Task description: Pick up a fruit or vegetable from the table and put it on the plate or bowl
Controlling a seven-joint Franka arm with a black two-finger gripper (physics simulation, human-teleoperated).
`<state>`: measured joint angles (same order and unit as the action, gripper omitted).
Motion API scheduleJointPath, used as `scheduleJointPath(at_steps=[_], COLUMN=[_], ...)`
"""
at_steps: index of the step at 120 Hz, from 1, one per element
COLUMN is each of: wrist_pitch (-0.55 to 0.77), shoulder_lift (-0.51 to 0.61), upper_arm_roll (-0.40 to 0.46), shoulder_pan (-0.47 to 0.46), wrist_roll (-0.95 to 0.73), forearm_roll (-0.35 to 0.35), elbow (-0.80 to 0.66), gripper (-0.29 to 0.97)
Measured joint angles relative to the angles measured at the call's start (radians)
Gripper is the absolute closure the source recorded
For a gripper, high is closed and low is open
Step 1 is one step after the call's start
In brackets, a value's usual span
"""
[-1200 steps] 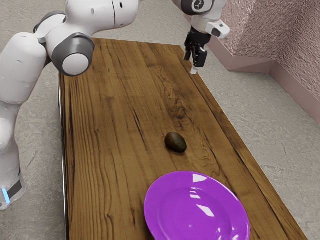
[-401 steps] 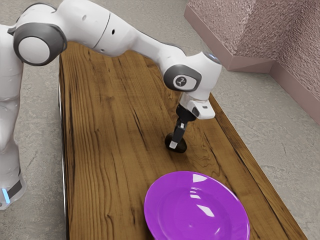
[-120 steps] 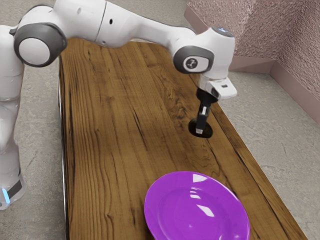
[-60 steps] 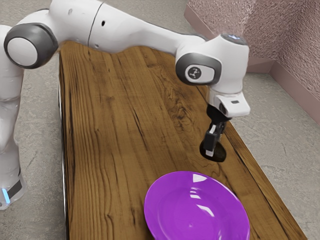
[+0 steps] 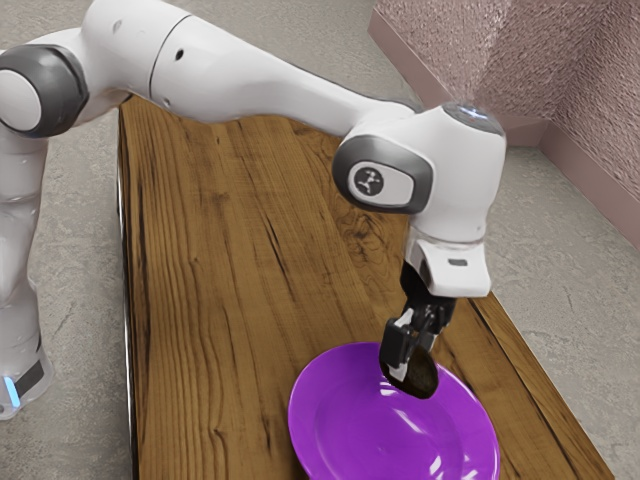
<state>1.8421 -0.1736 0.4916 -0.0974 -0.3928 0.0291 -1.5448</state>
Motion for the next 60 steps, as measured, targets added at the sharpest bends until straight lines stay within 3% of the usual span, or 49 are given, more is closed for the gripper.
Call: scheduleJointPath(at_steps=[49,60], wrist_pitch=[-0.027,-0.031], shoulder_lift=[0.0,-0.002], upper_arm_roll=[0.071,0.072], shoulder_pan=[-0.002,-0.002], wrist_roll=[0.0,-0.002], forearm_roll=[-0.003,-0.001], elbow=[-0.002,-0.003], gripper=[0.42,0.28])
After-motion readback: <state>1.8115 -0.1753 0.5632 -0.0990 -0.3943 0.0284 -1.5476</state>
